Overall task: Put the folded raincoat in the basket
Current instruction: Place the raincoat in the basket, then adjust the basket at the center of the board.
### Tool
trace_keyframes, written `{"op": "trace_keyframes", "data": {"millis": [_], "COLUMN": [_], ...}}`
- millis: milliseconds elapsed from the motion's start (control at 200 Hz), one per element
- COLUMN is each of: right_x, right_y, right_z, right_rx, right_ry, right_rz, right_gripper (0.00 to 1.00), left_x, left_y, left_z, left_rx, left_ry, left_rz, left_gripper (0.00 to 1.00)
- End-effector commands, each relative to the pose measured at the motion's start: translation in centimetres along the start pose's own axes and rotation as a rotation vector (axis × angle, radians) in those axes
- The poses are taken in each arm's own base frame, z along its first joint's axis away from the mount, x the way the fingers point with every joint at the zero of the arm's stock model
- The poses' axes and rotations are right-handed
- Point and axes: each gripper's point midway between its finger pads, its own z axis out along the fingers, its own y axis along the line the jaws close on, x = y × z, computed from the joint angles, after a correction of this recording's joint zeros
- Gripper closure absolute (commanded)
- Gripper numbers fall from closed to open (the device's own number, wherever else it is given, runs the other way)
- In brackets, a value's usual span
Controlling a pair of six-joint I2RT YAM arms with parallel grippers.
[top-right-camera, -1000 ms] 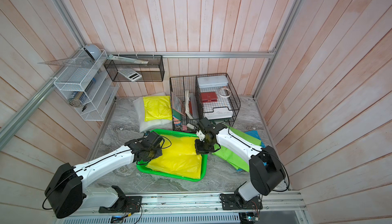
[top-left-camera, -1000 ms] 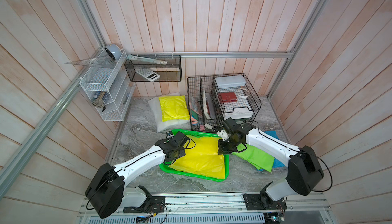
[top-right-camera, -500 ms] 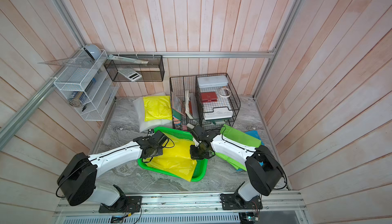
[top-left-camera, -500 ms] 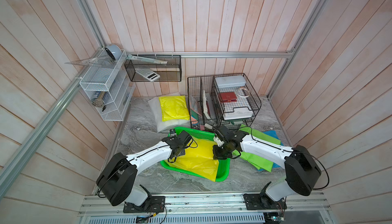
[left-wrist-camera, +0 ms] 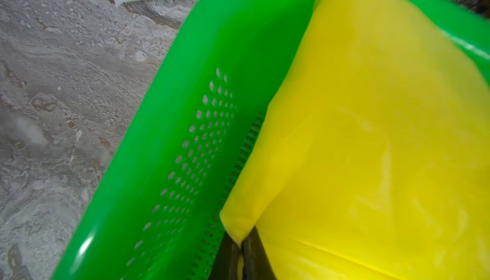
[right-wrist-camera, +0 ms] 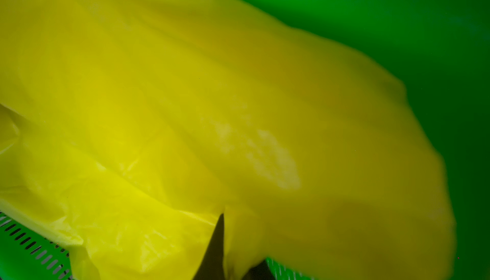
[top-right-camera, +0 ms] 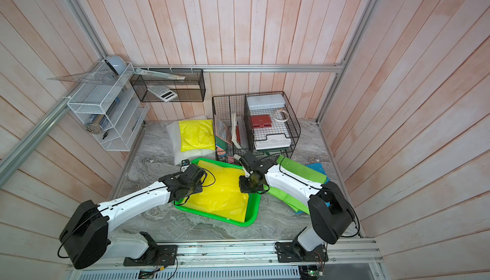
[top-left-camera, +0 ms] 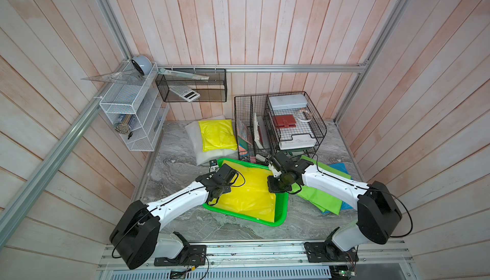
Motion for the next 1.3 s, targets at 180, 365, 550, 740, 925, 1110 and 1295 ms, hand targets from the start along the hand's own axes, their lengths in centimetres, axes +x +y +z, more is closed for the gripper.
{"op": "trace_keyframes", "data": {"millis": [180, 365, 550, 740, 925, 1110, 1295], "right_x": [1.5, 0.3, -1.3, -0.9, 0.6, 2.2, 2.3], "right_y": [-2.3, -1.2, 0.6, -1.5, -7.4, -8.4, -7.4], "right_z": [0.5, -2.7, -6.6, -9.6, -12.3, -12.1, -10.2], "right_rx": [0.09, 0.066, -0.004, 0.034, 0.223, 0.17, 0.107], "right_ry": [0.063, -0.011, -0.126, -0.206, -0.372, -0.427, -0.383], "right_rz": [0.019, -0.015, -0.092, -0.069, 0.048, 0.053, 0.072], "right_gripper": [0.56, 0.54, 0.57, 0.58, 0.38, 0.05, 0.06], "left_x": [-0.1, -2.3, -3.9, -3.7, -3.3, -2.9, -1.6], "left_y": [1.5, 1.1, 0.5, 0.9, 5.2, 6.3, 5.1], "left_z": [-1.1, -4.9, -8.2, -8.9, -7.4, -6.0, -4.1], "left_rx": [-0.059, 0.003, 0.083, 0.104, -0.029, -0.018, 0.055], "left_ry": [0.017, -0.033, -0.081, -0.083, -0.057, -0.034, 0.041], "left_rz": [0.012, 0.002, 0.004, 0.038, -0.033, -0.073, -0.096], "left_gripper": [0.45, 0.38, 0.43, 0.56, 0.42, 0.23, 0.23]}}
